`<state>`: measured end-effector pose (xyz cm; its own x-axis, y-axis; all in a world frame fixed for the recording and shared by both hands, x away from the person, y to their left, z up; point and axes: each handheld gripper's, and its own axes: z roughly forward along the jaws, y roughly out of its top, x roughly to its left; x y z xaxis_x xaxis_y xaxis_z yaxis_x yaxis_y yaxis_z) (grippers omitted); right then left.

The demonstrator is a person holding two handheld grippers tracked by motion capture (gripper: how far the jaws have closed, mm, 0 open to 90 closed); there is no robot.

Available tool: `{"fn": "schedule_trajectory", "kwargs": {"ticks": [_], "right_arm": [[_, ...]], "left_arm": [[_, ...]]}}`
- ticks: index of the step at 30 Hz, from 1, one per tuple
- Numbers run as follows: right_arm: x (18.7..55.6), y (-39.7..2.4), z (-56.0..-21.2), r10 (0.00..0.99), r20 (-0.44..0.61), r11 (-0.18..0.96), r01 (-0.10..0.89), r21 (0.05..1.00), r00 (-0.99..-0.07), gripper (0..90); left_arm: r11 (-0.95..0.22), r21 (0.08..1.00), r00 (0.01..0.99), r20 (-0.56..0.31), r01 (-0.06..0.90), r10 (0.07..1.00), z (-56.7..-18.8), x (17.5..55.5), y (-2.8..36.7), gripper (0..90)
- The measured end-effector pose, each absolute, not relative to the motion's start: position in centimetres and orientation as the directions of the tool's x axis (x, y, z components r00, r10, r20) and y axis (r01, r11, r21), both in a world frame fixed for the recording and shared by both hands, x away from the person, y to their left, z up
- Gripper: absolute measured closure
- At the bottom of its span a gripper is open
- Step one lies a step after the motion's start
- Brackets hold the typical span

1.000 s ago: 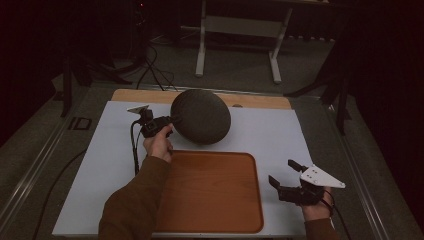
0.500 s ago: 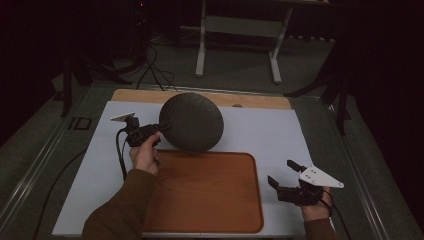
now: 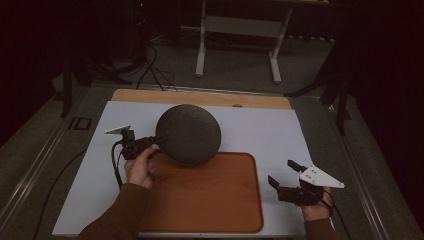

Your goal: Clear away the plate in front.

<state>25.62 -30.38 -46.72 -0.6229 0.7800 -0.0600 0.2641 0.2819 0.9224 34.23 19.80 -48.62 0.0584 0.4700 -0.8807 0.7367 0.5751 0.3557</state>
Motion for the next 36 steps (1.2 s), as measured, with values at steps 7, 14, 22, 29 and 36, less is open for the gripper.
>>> {"fn": "schedule_trajectory", "kwargs": {"ticks": [7,14,22,29,36], "right_arm": [[25.6,-30.4,-46.7,0.779,-0.059,0.283,0.266,0.922,-0.624,11.4],[25.6,-30.4,-46.7,0.780,-0.061,0.285,0.267,0.921,-0.622,11.4],[25.5,-30.5,-46.7,0.780,-0.060,0.282,0.264,0.922,-0.623,11.4],[25.5,-30.6,-46.7,0.780,-0.059,0.280,0.264,0.923,-0.623,11.4],[25.5,-30.5,-46.6,0.779,-0.063,0.284,0.262,0.922,-0.624,11.4]], "left_arm": [[0.577,0.334,0.051,-0.891,0.745,0.450,-49.7,32.4,20.2,85.9],[0.539,0.334,0.079,-0.894,0.773,0.441,-50.0,30.7,19.8,85.9],[0.511,0.338,0.076,-0.882,0.790,0.466,-50.5,28.8,19.6,85.9],[0.489,0.343,0.081,-0.873,0.802,0.480,-51.0,27.3,19.8,85.9],[0.466,0.327,0.060,-0.864,0.822,0.499,-51.8,26.2,19.4,85.8]]}}
